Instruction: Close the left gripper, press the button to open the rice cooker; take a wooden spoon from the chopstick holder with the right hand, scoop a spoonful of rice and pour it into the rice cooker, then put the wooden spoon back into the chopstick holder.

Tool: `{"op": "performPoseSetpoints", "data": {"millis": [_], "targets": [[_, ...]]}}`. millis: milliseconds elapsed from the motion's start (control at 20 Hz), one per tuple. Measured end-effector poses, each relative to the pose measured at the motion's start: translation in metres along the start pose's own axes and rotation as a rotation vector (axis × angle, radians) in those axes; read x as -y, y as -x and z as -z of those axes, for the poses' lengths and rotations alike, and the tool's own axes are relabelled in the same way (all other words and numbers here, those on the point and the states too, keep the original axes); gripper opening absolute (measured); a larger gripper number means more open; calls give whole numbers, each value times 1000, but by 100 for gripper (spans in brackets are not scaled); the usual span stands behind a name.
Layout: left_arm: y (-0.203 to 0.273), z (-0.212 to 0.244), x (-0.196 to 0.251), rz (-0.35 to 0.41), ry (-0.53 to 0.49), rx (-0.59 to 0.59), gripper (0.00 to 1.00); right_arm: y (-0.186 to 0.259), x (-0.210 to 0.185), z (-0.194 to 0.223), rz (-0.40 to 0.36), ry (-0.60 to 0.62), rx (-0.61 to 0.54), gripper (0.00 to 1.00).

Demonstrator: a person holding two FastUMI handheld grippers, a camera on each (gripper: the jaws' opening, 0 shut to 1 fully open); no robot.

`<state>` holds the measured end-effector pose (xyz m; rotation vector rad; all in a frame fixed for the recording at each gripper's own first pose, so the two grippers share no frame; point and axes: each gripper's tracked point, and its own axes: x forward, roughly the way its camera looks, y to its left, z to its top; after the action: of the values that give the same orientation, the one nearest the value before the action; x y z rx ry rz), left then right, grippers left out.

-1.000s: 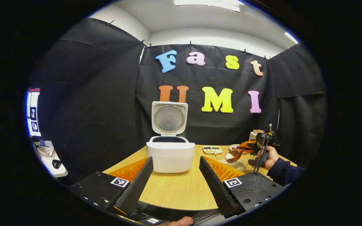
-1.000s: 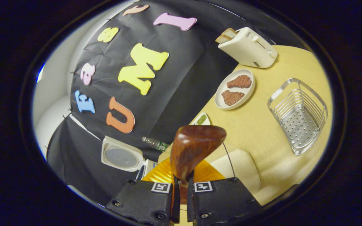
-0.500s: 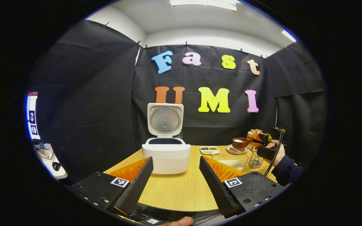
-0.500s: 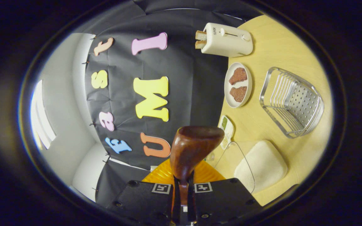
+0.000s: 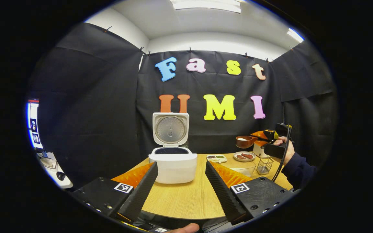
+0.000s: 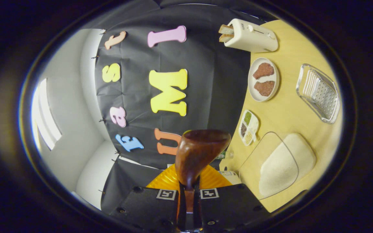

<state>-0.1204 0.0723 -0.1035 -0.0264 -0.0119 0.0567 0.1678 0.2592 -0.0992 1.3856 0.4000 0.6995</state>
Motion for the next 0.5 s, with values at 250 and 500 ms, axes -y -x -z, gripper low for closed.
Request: {"op": "performPoseSetpoints", "data": {"millis": [250, 500], "targets": [[0, -7, -15, 24, 37, 11, 94, -50, -42, 48, -27, 86, -79, 13], [2, -2, -48, -26, 52, 1, 94, -123, -59, 104, -2, 210, -149, 13]]}}
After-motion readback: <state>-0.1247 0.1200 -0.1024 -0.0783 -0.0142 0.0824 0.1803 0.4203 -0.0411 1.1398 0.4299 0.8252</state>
